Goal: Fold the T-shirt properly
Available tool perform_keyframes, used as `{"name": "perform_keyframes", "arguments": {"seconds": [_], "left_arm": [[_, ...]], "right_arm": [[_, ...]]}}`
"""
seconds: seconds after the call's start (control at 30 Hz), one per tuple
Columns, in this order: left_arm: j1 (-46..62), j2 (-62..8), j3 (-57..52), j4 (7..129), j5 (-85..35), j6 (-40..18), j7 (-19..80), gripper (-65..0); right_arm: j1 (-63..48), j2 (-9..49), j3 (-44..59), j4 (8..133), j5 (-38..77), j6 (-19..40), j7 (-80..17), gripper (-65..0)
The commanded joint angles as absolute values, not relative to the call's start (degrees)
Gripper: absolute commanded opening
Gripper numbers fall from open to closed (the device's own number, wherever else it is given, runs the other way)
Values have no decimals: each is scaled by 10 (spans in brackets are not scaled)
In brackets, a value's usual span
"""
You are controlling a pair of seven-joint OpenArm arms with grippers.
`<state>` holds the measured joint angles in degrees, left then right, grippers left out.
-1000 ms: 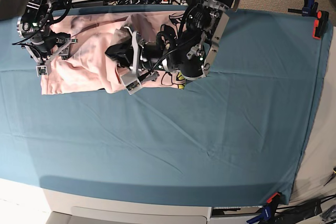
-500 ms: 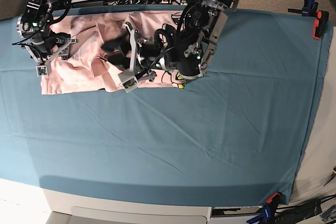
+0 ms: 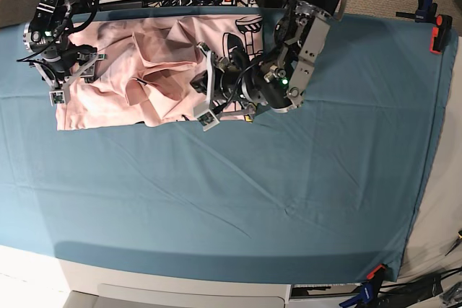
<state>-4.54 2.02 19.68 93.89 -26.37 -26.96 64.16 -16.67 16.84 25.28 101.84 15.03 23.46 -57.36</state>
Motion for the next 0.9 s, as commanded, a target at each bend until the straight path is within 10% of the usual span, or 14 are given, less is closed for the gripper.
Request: {"name": "perform_keyframes", "arguments": {"seconds": [0.0,0.63,0.87], "left_arm": [[-47,23,197,949,-272,-267,630,-650],[-18,86,314,949,-386,-312,610,-650],[-46,79,260,949,-192,-222,598,-650]], "right_arm": [[-162,178,256,1025,154,230,-560,-318],[-162,178,256,1025,154,230,-557,-318],[-162,178,256,1025,154,230,-559,-318]]}}
